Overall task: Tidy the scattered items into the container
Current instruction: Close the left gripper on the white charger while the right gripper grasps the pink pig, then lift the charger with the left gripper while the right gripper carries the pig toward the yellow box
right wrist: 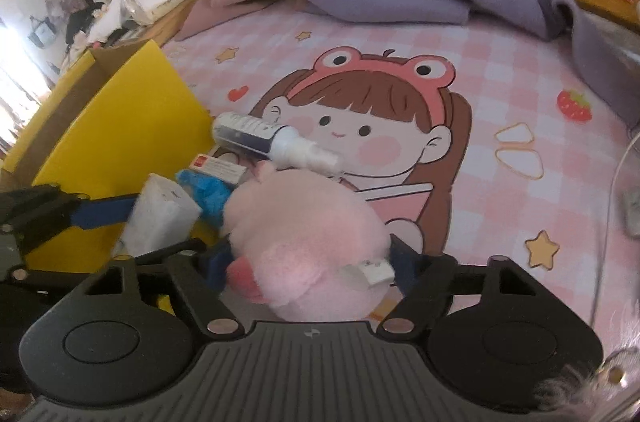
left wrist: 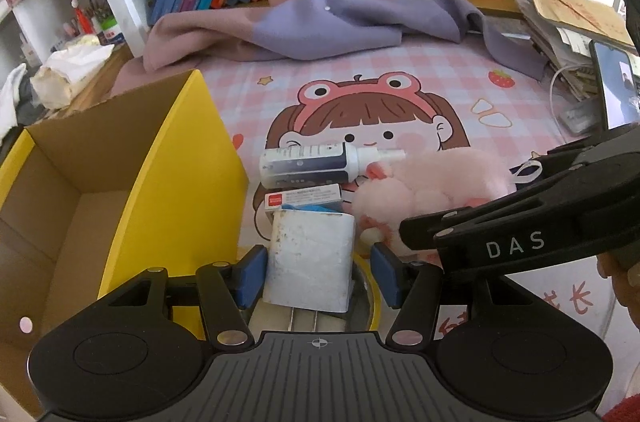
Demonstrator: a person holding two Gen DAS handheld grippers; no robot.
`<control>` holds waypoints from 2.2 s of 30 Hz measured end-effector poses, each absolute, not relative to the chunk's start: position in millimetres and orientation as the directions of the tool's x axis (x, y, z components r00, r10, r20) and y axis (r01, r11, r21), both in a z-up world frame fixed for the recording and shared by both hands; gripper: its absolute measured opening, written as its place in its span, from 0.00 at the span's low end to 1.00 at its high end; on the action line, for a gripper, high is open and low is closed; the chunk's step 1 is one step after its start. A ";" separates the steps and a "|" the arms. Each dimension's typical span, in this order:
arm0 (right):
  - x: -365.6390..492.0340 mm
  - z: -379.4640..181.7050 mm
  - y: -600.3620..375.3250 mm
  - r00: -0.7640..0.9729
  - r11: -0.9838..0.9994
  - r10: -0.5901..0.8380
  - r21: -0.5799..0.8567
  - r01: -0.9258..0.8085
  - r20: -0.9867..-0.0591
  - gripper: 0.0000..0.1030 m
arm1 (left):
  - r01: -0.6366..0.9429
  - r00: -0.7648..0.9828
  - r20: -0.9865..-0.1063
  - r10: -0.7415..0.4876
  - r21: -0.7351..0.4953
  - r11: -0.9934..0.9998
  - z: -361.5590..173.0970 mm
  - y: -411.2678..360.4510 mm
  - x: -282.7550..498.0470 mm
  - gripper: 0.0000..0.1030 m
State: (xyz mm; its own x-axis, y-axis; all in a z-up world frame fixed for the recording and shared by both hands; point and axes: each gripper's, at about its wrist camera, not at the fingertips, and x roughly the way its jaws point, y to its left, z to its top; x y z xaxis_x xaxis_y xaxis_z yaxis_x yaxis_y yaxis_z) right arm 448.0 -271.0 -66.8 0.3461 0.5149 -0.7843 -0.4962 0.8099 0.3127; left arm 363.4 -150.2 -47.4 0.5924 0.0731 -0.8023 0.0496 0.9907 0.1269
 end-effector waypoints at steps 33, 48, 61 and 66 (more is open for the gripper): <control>331.4 4.5 -290.8 0.627 0.896 0.387 0.115 -0.429 -0.677 0.64 | 0.156 0.728 -0.673 -0.129 -0.021 0.988 4.9 -137.8 259.9 0.44; 239.3 15.5 -265.2 0.710 0.962 0.239 0.065 -0.264 -0.663 0.64 | 0.316 0.725 -0.634 -0.269 -0.041 0.948 11.5 -101.5 196.3 0.44; 146.9 7.6 -210.9 0.724 0.980 0.175 0.046 -0.194 -0.667 0.64 | 0.332 0.710 -0.651 -0.271 -0.030 0.943 7.1 -41.4 120.3 0.44; 116.0 0.3 -187.6 0.706 0.977 0.192 0.062 -0.205 -0.682 0.64 | 0.310 0.709 -0.659 -0.250 -0.027 0.950 4.6 -18.5 96.0 0.44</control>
State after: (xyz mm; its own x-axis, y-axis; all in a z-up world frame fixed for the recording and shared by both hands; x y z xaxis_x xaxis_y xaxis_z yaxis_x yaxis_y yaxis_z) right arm 116.0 -187.6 0.3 0.7061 0.1917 -0.6817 -0.2051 0.9768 0.0622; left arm 96.0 -18.5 4.6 0.7090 -0.2499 -0.6594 0.3096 0.9505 -0.0273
